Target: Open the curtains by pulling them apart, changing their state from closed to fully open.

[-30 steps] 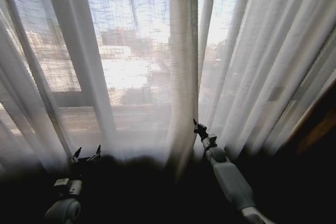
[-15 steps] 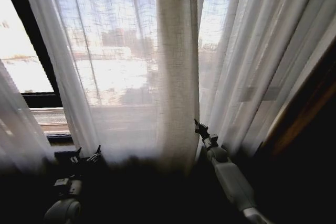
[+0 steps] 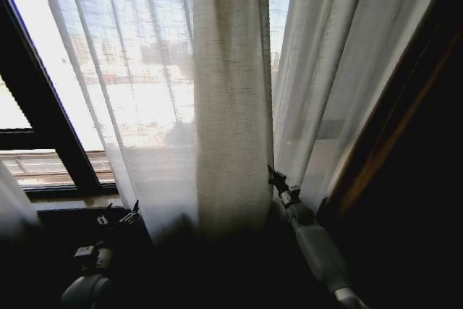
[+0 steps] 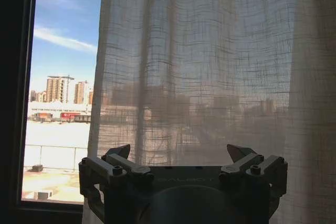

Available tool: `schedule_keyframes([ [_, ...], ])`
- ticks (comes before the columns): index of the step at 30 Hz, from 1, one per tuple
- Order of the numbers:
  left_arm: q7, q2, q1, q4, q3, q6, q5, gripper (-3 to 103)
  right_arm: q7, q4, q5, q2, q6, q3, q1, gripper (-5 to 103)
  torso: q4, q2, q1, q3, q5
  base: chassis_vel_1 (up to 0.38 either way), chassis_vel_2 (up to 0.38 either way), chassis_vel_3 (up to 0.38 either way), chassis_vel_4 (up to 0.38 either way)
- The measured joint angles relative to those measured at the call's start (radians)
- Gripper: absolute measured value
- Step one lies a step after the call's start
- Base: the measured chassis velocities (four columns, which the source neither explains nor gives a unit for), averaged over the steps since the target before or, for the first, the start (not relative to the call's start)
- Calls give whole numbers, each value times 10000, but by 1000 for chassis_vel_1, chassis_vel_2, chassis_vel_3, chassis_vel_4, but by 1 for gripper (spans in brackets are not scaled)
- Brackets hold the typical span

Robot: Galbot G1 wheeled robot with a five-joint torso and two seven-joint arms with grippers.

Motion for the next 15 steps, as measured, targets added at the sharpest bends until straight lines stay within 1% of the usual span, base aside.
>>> schedule_keyframes([
  [13, 0, 0, 0, 0, 0, 0, 0, 100, -53, -48, -53, 65, 50, -13, 15, 0, 3, 0, 0, 0, 3, -358, -352, 364, 356],
  [15, 0, 0, 0, 0, 0, 0, 0, 100, -16, -41, -71, 76, 126, -38, 2, 0, -2, 0, 0, 0, 0, -349, -358, 334, 354],
])
